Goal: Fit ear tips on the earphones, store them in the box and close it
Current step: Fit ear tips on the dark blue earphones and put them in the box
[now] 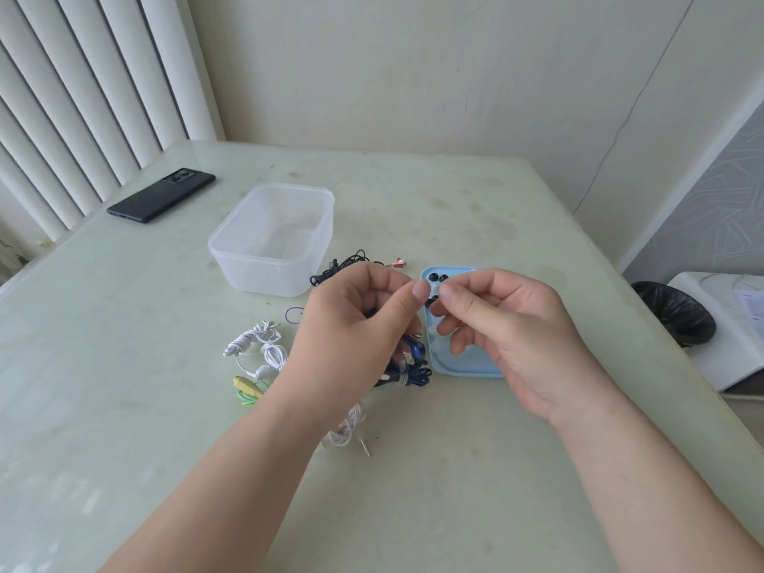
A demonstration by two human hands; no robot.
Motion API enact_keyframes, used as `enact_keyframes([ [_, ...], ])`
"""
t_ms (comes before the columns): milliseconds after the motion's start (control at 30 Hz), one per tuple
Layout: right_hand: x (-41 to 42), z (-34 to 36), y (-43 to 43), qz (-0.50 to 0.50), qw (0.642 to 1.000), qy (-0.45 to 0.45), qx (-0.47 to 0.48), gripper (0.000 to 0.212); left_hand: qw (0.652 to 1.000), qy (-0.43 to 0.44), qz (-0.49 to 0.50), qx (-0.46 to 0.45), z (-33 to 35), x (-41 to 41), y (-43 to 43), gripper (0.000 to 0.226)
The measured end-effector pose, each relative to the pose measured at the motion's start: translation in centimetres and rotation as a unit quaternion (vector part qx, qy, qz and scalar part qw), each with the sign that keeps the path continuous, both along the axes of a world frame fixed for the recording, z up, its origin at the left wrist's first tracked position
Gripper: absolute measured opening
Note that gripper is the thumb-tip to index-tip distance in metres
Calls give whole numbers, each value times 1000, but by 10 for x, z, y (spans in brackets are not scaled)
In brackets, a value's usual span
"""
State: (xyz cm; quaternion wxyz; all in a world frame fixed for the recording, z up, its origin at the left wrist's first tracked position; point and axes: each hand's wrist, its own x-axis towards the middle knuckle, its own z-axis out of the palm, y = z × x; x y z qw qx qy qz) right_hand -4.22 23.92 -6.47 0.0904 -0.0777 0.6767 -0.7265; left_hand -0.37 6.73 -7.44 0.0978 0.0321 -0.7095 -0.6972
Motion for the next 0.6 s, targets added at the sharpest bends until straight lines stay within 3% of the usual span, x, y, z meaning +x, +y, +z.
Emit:
enact_keyframes([
  [233, 13, 9, -1, 124, 989, 19, 82, 27, 993, 15, 28, 109, 2, -3, -2, 22],
  [467, 10, 1, -8, 57, 996, 47, 56, 7, 988, -3, 23, 150, 1, -4, 0, 24],
  [600, 6, 0, -5, 42, 997, 41, 42, 7, 987, -6, 38, 153, -5, -5, -1, 24],
])
